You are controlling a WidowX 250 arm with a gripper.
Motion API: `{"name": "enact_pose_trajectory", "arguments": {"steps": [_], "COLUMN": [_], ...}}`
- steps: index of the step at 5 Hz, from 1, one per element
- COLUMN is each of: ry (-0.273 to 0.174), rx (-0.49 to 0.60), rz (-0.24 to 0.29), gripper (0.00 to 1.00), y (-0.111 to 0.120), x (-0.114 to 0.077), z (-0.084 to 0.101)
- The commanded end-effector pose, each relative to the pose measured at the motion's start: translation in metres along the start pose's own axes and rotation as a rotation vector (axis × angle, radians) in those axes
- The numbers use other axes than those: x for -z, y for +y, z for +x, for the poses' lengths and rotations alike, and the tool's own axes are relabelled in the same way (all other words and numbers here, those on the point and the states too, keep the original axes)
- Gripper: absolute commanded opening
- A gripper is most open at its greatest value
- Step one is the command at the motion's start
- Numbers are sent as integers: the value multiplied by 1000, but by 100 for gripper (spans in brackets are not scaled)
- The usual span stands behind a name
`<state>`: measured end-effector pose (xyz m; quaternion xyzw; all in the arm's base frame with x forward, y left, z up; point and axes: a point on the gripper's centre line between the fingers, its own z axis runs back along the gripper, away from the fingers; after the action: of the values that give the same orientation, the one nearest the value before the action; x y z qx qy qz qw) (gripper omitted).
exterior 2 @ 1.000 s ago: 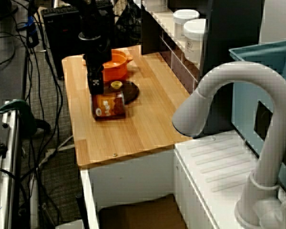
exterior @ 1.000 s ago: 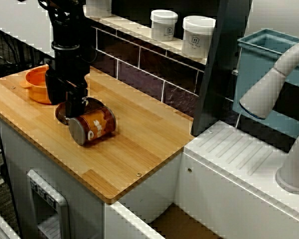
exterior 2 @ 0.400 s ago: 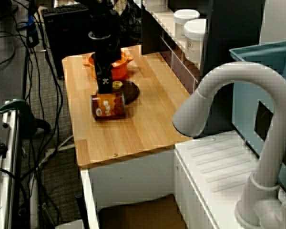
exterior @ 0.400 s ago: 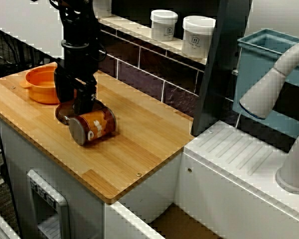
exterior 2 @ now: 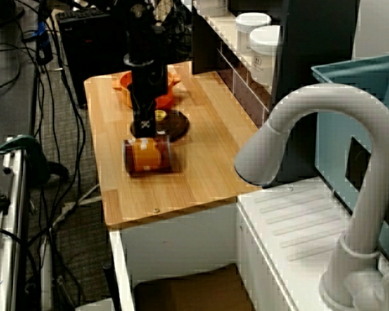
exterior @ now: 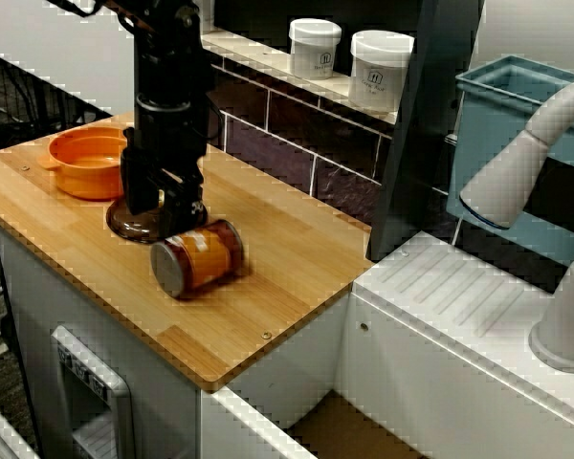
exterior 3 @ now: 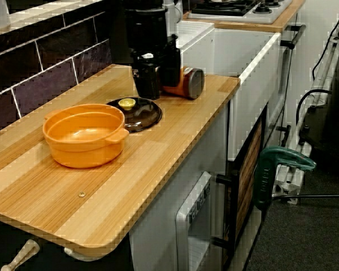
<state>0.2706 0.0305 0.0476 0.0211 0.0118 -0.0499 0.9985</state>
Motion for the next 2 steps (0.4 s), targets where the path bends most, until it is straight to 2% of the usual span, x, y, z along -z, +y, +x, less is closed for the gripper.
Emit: {"name": "enact_pose_trajectory", "arguments": {"steps": [1, 2], "ry": [-56, -47], "rx": [30, 38], "rz": [33, 41], "gripper": [100, 100], "y": [-36, -50], "x": [-12, -8], "z": [-4, -5]}}
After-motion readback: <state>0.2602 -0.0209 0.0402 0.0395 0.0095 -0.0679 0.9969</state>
